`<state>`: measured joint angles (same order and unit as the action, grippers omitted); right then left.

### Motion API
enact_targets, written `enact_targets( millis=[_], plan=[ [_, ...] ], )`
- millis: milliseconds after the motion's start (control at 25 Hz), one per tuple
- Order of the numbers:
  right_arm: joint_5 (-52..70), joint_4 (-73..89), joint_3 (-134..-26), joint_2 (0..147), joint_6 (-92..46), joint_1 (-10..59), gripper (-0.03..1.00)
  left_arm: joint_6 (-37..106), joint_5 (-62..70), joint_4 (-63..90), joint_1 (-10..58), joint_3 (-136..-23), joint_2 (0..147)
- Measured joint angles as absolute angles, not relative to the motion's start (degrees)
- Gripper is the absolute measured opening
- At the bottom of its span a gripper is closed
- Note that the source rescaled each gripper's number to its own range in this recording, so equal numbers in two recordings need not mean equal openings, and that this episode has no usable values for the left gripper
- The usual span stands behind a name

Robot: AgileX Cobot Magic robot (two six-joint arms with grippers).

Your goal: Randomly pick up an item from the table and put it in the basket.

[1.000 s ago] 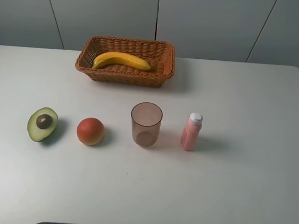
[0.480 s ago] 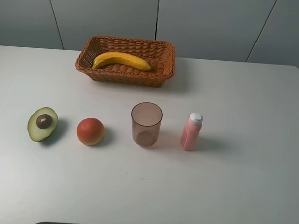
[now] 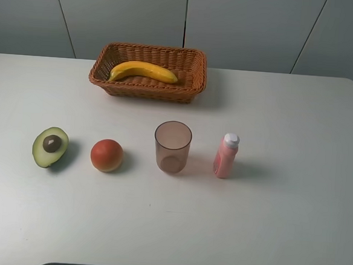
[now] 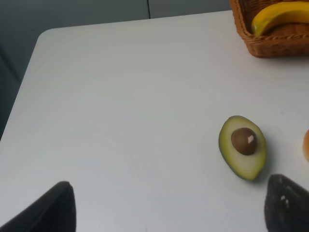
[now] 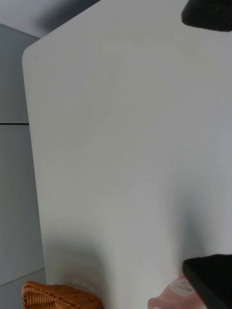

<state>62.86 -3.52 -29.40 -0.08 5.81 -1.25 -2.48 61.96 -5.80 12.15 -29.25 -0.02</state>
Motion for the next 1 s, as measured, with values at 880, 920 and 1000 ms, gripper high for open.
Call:
enact_targets(
  millis=[880,920,1000],
  plan=[
    [62.86,-1.98,-29.4,-0.08,5.01,-1.16,1.0,-2.59,61.96,-5.8,12.15,-29.25,-0.02],
    [62.86,-1.98,-29.4,-0.08,4.89,-1.16,1.0,-2.59,61.96,-5.8,12.15,-29.25,-0.02],
    [62.86,-1.98,-29.4,-0.08,4.89,-1.16,1.0,-2.59,61.96,-5.8,12.15,-29.25,-0.02]
  ],
)
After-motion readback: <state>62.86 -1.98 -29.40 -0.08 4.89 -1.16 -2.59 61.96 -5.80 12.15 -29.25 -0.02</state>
